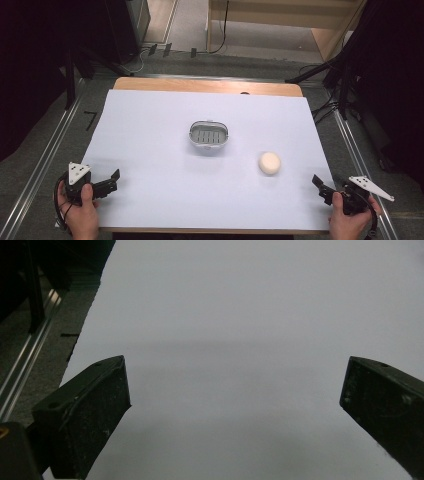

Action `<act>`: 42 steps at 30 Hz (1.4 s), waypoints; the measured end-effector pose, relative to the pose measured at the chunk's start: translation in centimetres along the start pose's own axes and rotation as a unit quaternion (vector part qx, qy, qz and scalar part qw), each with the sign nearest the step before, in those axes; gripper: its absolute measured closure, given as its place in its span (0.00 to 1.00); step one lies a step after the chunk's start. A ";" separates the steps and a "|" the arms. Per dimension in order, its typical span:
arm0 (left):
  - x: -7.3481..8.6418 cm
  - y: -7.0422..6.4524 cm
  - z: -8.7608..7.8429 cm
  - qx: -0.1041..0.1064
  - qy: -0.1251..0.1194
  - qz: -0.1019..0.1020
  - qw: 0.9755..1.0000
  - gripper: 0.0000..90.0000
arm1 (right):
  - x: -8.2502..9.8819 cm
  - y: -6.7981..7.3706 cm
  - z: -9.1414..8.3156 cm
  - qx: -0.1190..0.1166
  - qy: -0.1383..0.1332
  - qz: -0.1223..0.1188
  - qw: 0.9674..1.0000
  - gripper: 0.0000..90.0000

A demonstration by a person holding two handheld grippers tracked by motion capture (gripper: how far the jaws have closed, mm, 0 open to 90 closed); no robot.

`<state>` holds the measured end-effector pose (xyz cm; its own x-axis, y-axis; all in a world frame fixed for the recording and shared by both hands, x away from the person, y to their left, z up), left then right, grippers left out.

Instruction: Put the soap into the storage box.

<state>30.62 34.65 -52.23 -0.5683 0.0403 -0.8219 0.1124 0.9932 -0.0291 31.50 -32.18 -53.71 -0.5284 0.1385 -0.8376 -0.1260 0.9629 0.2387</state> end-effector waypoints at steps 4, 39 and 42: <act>0.0 -0.1 0.1 -0.002 0.002 0.002 1.000 0.00 | 0.1 0.3 0.1 0.001 0.009 -0.016 1.000 0.19; 0.2 -0.7 0.3 -0.011 0.013 0.038 0.999 0.00 | 1.3 4.5 1.8 -0.037 0.254 -0.158 0.954 0.18; 0.2 -0.7 0.2 -0.013 0.012 0.040 0.999 0.00 | 0.9 4.8 2.0 -0.040 0.283 -0.160 0.945 0.18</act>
<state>30.63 33.99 -52.52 -0.5783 0.1215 -0.8068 0.1371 0.9893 0.0507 32.12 -26.94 -54.30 -0.8138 -0.3241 -0.4824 -0.4066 0.9106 0.0741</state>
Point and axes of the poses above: each handheld gripper's, and its own axes: z roughly forward along the jaws, x roughly out of its underside, y roughly to its left, the point moved 10 cm from there along z, roughly forward along the jaws, and after that the axes turned 2 degrees about x, right-handed, at the moved point
